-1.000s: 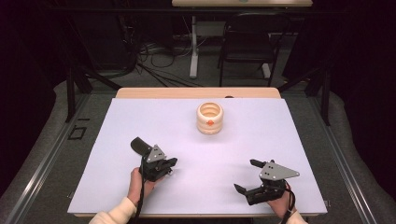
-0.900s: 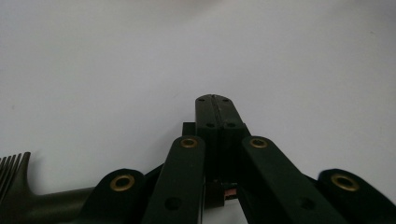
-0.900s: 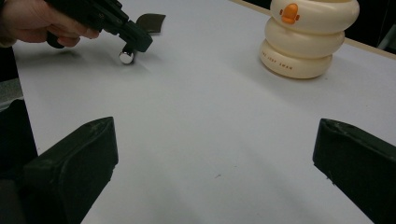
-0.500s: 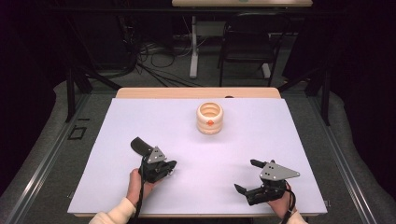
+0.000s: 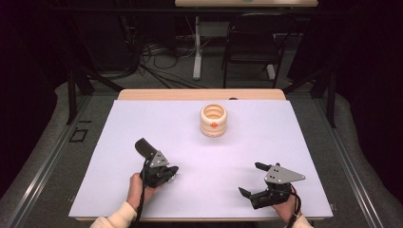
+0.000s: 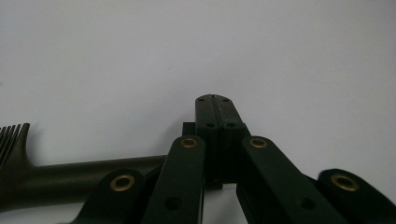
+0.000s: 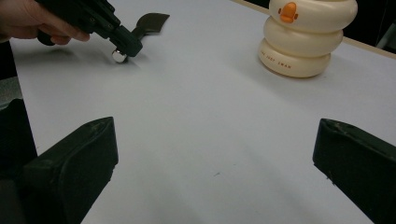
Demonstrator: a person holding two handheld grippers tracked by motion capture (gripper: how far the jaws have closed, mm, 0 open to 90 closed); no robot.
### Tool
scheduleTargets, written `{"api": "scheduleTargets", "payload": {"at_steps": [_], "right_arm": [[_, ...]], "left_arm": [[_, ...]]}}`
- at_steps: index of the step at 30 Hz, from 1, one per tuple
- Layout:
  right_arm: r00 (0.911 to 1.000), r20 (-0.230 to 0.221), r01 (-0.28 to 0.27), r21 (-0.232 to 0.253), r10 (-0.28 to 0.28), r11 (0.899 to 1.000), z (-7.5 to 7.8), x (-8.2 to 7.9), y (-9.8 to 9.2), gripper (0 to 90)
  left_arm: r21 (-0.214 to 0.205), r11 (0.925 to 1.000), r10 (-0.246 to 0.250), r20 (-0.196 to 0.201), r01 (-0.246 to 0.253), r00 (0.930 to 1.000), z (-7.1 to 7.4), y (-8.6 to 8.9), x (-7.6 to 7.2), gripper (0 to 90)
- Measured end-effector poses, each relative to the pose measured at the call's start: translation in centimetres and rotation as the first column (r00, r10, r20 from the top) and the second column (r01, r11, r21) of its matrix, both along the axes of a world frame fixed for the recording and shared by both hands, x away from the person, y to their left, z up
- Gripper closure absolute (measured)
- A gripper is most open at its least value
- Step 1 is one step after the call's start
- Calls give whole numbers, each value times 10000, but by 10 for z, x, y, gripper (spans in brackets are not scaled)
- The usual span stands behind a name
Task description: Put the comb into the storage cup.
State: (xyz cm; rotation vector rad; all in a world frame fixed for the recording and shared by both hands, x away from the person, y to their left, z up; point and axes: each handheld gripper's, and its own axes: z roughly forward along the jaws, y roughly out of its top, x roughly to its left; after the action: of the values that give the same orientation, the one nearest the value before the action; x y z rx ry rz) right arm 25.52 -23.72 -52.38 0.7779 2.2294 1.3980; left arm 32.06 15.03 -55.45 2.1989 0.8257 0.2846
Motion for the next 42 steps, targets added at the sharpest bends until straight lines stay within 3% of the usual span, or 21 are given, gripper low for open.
{"api": "scheduleTargets", "payload": {"at_steps": [14,22,31,42], "right_arm": [[10000,-19,50,15,-50,10000,0,0,-1,0],[9999,-78,69,21,-69,10000,-1,0,-1,0],[9999,-113,98,-2,-98,10000,-1,0,-1,0],[9999,-114,107,-3,-107,9999,-1,0,-2,0]], "left_arm": [[193,9997,-164,-125,166,9998,3,10,-7,900],[135,9998,-142,-414,147,9990,3,15,-6,900],[542,9981,-248,-636,282,9977,5,19,-7,900],[583,9981,-177,-752,221,9970,6,24,-7,900]]}}
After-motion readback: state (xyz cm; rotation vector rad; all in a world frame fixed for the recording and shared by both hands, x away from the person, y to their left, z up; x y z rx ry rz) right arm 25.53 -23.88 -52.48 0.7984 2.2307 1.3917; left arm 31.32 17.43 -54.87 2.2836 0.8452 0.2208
